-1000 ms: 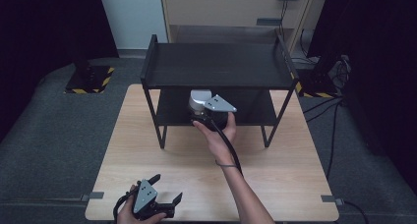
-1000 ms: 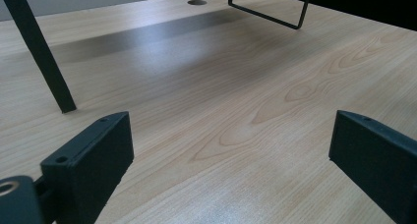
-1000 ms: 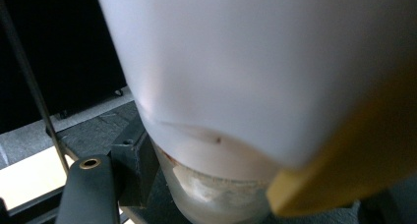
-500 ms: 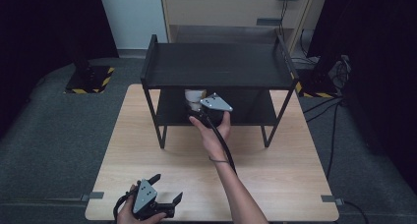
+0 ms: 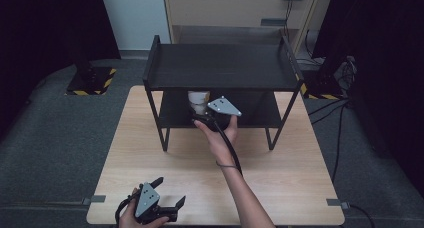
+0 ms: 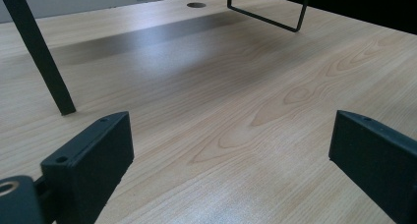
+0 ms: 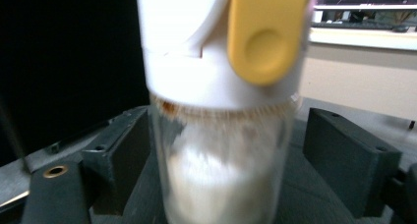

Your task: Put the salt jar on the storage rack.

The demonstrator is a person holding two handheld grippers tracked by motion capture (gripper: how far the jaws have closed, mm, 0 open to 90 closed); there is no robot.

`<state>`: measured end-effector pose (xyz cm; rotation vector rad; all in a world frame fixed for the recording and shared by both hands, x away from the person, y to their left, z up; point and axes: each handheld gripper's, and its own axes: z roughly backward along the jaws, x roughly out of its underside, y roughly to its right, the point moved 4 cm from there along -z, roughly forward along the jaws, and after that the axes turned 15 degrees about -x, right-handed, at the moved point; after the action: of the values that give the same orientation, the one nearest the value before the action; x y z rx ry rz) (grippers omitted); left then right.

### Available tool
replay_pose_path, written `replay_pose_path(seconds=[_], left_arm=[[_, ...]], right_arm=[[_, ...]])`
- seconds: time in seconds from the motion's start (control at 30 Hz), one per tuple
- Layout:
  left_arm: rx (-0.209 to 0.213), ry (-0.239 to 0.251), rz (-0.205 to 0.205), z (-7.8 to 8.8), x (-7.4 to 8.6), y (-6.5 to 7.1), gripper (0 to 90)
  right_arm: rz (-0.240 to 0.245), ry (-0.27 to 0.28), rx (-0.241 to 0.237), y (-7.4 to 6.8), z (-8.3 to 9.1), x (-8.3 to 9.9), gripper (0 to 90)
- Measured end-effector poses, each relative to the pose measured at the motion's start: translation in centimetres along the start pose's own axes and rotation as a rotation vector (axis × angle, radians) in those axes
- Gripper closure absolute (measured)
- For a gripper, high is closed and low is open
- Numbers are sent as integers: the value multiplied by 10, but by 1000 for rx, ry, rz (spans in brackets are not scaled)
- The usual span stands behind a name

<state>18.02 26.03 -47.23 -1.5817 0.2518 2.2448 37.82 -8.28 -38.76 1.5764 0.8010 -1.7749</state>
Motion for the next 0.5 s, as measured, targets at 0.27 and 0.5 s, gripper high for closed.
replay_pose_path(seconds=[0.27,0.5], left_arm=[[-3,-1,-2,1,0,2,19],[-27,4,-6,1,0,2,19]], right_arm=[[0,-21,-26,-2,70,0,168],[32,-20,-12,-2,131,-1,175]])
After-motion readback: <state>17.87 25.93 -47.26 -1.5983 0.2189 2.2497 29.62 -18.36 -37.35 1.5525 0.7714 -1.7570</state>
